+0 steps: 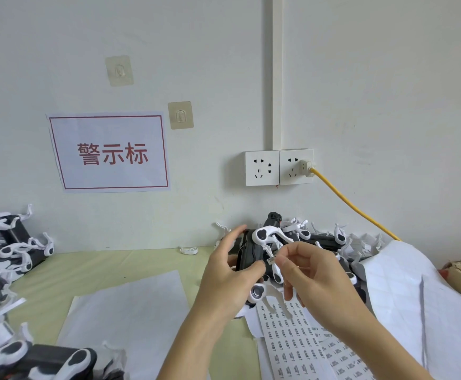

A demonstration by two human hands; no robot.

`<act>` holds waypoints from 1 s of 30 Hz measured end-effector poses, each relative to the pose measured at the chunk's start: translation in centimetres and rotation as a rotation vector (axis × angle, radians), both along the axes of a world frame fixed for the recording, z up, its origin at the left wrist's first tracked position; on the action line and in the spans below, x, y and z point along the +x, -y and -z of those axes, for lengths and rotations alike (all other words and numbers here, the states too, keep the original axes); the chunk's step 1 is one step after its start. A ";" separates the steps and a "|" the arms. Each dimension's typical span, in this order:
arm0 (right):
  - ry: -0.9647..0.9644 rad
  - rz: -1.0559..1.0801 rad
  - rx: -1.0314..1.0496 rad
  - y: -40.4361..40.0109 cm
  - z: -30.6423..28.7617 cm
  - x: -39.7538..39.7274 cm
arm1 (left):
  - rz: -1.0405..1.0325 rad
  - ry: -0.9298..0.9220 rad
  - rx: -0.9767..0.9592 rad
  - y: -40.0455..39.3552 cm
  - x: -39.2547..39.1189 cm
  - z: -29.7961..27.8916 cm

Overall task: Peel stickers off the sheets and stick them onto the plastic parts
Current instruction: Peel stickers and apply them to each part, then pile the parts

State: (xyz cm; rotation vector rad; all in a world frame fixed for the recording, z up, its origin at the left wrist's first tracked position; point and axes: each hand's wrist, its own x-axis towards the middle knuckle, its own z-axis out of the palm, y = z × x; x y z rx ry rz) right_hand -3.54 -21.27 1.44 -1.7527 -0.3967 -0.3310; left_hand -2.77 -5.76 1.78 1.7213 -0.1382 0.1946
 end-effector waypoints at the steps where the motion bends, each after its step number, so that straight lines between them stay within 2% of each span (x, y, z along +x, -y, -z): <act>1: 0.007 0.002 -0.005 -0.1 0.0 0.0 | 0.008 0.009 0.002 0.0 0.0 0.0; 19: 0.130 0.137 -0.102 0.0 0.5 0.4 | 0.164 0.024 0.004 0.3 0.0 0.1; 30: 0.197 0.230 -0.208 0.0 0.9 0.7 | 0.172 0.029 0.005 0.1 0.4 0.5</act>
